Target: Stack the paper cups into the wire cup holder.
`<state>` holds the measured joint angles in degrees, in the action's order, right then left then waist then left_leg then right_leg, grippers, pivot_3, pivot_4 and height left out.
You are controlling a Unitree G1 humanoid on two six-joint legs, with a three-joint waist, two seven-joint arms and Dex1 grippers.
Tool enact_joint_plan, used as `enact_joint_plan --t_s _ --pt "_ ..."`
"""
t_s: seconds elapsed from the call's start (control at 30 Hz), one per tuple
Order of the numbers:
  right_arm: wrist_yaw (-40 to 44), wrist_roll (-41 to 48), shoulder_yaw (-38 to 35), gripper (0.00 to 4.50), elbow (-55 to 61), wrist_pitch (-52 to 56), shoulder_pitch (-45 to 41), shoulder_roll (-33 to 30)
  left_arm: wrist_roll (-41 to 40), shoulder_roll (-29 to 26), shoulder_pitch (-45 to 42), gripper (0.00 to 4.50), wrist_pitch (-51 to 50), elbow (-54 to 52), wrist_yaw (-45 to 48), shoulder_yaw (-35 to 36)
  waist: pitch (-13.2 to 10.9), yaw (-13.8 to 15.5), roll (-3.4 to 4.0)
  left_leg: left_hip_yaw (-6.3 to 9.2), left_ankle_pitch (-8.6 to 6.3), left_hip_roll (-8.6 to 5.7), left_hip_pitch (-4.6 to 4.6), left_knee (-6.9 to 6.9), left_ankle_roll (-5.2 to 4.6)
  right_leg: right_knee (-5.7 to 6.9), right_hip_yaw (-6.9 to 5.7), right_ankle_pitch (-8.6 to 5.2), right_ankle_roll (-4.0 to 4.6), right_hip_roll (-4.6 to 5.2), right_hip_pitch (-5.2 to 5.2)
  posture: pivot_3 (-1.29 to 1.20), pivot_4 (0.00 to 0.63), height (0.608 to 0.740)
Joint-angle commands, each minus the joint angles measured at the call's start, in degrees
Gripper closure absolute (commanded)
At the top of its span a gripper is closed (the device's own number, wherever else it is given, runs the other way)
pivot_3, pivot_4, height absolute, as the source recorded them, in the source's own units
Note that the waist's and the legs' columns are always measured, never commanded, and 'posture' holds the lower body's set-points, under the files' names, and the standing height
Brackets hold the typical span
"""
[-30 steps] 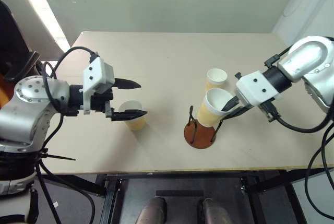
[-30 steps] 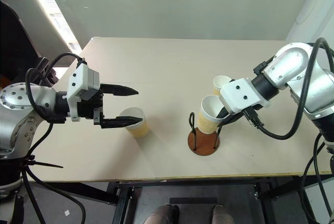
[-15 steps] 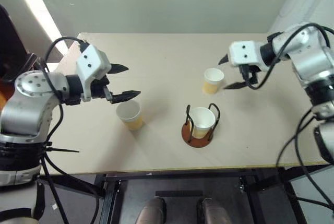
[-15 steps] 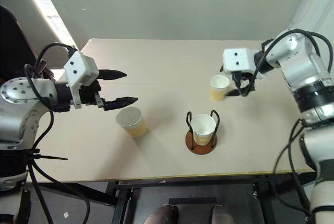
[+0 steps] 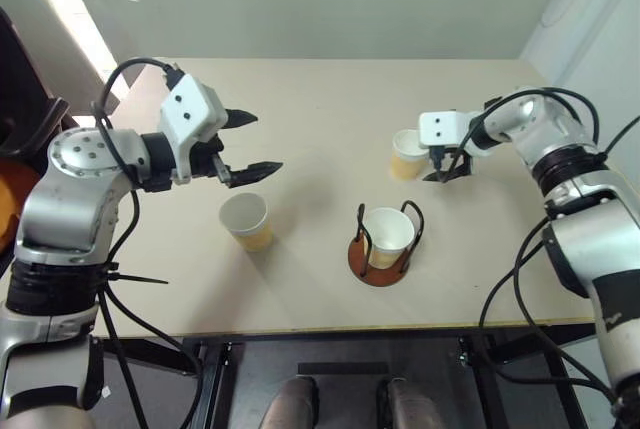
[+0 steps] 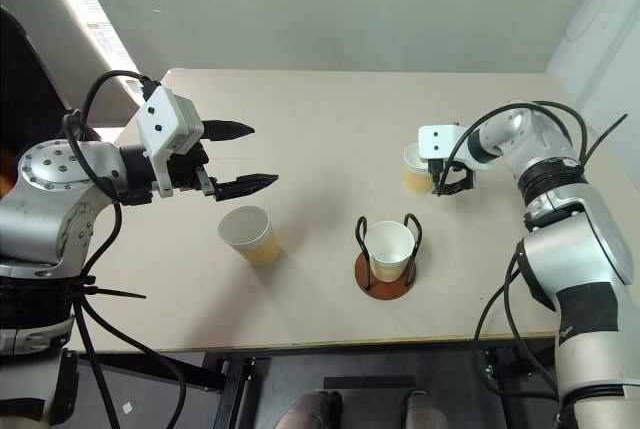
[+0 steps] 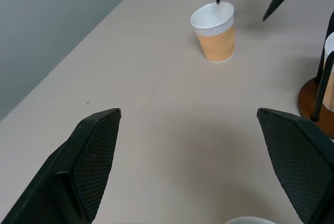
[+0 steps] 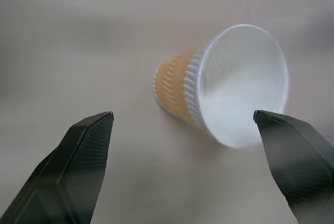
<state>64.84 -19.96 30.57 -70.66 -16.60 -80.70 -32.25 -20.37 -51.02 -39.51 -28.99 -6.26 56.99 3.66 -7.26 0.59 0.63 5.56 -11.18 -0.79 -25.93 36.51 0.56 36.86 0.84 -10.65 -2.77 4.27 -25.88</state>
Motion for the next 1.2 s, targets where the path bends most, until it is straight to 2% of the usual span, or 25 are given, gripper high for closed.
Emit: enact_joint_plan --t_s 0.03,0.1,0.2,0.37,0.53,0.57,0.73,0.83,0.87,0.93,1.03,1.2 --pt "-2.8 -1.4 -1.7 0.04 -1.6 0.0 -2.3 1.4 0.1 -1.2 -1.3 0.0 -0.4 -1.7 -0.2 1.0 0.0 0.0 0.0 0.01 0.01 0.02 0.0 0.0 0.01 0.0 -0.03 0.0 0.0 0.0 0.0 0.0 0.15 0.74" --pt "-3.9 -1.8 -2.1 0.04 -2.4 0.1 -2.0 2.5 -0.3 -1.1 -1.2 0.0 -1.1 -2.5 -0.5 1.2 0.0 0.0 0.0 0.02 0.02 0.03 0.0 0.01 0.05 0.02 -0.06 -0.01 0.01 0.0 0.01 0.0 0.15 0.74" --pt "-4.4 -2.2 -2.7 0.58 -3.2 -0.2 -1.5 3.3 -0.2 -1.3 -0.3 0.0 -2.0 -3.8 -1.2 1.4 0.0 0.0 0.01 0.04 0.05 0.07 -0.01 0.01 0.1 0.03 -0.18 0.0 0.04 0.0 0.01 0.0 0.15 0.74" --pt "-5.5 -2.8 -3.0 2.34 -3.7 -0.3 -1.5 3.6 -0.8 -2.1 0.8 0.0 -3.6 -5.5 -1.7 2.2 0.0 0.0 0.01 0.09 0.05 0.15 0.0 0.01 0.18 0.05 -0.43 0.0 0.17 0.01 0.03 0.0 0.15 0.74" --pt "-4.4 -2.1 -4.5 4.28 -3.8 -0.3 -1.8 3.5 -1.1 -2.6 1.8 0.0 -3.3 -5.8 -0.9 2.0 0.0 0.0 0.01 0.09 -0.03 0.33 0.02 0.0 0.5 0.08 -0.64 -0.01 0.2 -0.03 0.03 0.0 0.15 0.74" --pt "-3.9 -2.1 -4.8 4.44 -3.7 -0.6 -1.8 3.1 -1.4 -2.6 2.1 0.0 -3.0 -5.9 -0.3 1.7 0.0 0.0 0.01 0.09 -0.07 0.35 0.03 -0.01 0.6 0.09 -0.65 -0.01 0.2 -0.04 0.03 0.0 0.15 0.74" --pt "0.9 -0.1 -7.7 4.44 -1.8 -2.0 -3.7 0.3 -3.9 -1.8 2.6 0.0 -2.9 -6.9 1.9 1.8 0.0 0.2 0.02 0.1 -0.08 0.37 -0.02 0.0 0.63 0.08 -0.7 -0.01 0.23 -0.05 0.03 0.0 0.15 0.74" --pt "17.8 9.2 -14.2 4.44 4.7 2.9 -5.3 -2.3 -7.7 -2.4 3.6 0.0 -4.8 -9.0 5.0 2.0 0.0 0.2 0.04 0.09 -0.08 0.36 -0.07 0.02 0.64 0.07 -0.7 -0.01 0.24 -0.05 0.01 0.0 0.15 0.74" --pt "23.2 12.6 -15.4 4.44 8.7 5.2 -4.9 -3.5 -8.9 -2.6 4.3 0.0 -5.3 -10.0 6.2 2.0 0.0 0.2 0.04 0.06 -0.06 0.36 -0.06 -0.01 0.68 0.08 -0.7 -0.01 0.24 -0.05 0.02 0.0 0.15 0.74" --pt "27.4 21.2 -13.2 4.44 21.4 11.0 -1.9 -7.6 -10.7 -2.7 5.2 0.0 -5.7 -11.4 7.8 1.8 0.0 0.1 0.04 0.06 0.11 0.38 -0.03 -0.08 0.94 0.08 -0.71 -0.1 0.39 -0.11 0.02 0.0 0.15 0.74" --pt "27.7 34.4 -9.2 4.44 41.7 21.0 3.1 -14.6 -11.4 -2.3 4.6 0.0 -5.9 -11.1 8.1 1.3 0.0 0.3 0.01 0.17 0.26 0.42 0.01 -0.08 1.12 0.05 -0.78 -0.25 0.63 -0.21 0.12 0.0 0.15 0.74" --pt "27.7 45.2 -5.5 4.44 63.0 28.9 9.2 -24.7 -12.8 -1.7 2.9 0.0 -6.3 -10.2 9.5 0.1 0.0 0.2 0.0 0.21 0.3 0.51 0.13 -0.06 1.09 0.0 -0.78 -0.31 0.7 -0.28 0.27 0.0 0.15 0.74"
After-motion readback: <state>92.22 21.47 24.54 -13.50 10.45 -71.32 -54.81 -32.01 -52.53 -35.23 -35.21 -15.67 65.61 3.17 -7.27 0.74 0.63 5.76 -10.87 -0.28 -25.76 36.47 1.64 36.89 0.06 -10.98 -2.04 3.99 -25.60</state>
